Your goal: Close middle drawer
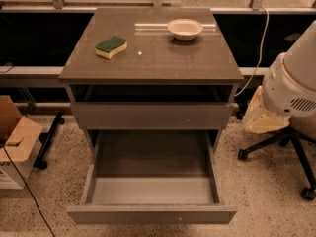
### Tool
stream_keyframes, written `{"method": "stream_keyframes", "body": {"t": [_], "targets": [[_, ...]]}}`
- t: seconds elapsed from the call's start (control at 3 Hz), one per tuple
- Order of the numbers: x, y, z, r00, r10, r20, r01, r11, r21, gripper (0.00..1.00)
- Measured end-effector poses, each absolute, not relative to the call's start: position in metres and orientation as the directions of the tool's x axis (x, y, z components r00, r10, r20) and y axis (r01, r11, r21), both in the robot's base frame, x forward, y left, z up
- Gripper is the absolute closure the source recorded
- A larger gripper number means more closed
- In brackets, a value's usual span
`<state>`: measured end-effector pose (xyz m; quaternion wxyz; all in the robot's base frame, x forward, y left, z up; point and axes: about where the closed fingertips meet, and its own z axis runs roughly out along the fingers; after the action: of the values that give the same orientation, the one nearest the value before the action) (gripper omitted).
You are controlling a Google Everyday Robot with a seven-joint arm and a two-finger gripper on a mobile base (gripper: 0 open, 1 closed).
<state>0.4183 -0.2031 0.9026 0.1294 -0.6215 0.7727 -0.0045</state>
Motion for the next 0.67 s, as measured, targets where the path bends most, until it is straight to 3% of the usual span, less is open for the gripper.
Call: {"method": "stream_keyframes", "body": {"t": [0.67], "targets": [[0.406,-0.202,0.825,-0.208,-0.964,-0.165,-0.969,0.226,-0.095,1.0]]}}
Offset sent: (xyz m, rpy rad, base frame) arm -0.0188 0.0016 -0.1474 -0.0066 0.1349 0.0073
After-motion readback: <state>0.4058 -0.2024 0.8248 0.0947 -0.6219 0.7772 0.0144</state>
